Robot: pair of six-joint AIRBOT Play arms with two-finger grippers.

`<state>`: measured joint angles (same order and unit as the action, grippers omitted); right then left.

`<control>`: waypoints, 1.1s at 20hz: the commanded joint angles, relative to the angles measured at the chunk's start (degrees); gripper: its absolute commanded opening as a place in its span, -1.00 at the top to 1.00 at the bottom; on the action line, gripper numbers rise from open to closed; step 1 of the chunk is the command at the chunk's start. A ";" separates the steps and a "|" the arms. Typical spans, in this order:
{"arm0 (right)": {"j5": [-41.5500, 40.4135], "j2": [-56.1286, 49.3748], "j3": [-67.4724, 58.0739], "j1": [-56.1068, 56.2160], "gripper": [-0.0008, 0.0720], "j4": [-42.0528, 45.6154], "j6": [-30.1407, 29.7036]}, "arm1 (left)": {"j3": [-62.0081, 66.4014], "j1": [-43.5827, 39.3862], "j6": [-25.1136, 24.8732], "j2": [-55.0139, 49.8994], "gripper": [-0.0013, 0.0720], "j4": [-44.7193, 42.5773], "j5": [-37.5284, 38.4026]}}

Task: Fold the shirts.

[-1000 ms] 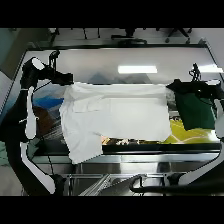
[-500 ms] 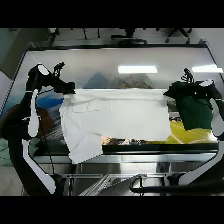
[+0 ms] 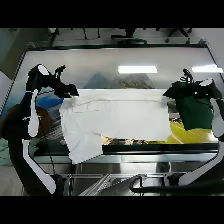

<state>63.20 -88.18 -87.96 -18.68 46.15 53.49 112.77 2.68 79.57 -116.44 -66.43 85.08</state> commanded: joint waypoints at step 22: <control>15.30 20.68 25.92 -13.42 0.10 -5.16 9.01 | -85.42 11.80 5.88 53.18 -0.66 4.48 -20.04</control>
<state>78.35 -67.79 -62.61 -32.10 44.66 63.90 30.92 14.35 86.89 -64.23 -64.69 73.71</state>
